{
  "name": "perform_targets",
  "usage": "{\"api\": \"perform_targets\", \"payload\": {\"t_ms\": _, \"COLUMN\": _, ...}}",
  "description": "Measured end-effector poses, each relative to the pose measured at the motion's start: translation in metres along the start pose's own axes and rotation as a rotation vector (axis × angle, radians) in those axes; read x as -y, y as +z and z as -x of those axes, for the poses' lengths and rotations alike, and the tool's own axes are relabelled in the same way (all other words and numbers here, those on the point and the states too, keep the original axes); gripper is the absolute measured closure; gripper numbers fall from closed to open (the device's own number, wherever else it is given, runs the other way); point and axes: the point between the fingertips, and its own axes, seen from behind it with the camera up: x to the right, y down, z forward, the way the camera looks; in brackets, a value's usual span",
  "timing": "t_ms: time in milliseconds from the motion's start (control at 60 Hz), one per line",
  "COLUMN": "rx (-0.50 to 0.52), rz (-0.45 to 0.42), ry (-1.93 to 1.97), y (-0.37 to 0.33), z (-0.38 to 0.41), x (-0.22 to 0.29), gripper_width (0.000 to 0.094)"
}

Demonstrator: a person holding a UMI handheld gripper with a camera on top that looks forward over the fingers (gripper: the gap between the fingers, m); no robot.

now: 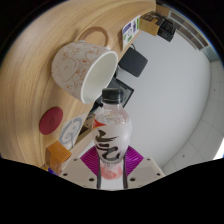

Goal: Pour water

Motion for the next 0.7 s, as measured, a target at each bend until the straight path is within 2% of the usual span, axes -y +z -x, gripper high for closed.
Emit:
{"api": "perform_targets", "payload": {"t_ms": 267, "rx": 0.050, "rz": -0.050, "ry": 0.186, "y": 0.000, "z": 0.003, "x": 0.002, "gripper_width": 0.0647}}
{"api": "perform_targets", "payload": {"t_ms": 467, "rx": 0.126, "rz": -0.146, "ry": 0.814, "y": -0.015, "z": -0.025, "x": -0.013, "gripper_width": 0.0644}}
{"api": "perform_targets", "payload": {"t_ms": 700, "rx": 0.336, "rz": -0.257, "ry": 1.560, "y": -0.028, "z": -0.016, "x": -0.014, "gripper_width": 0.0646}}
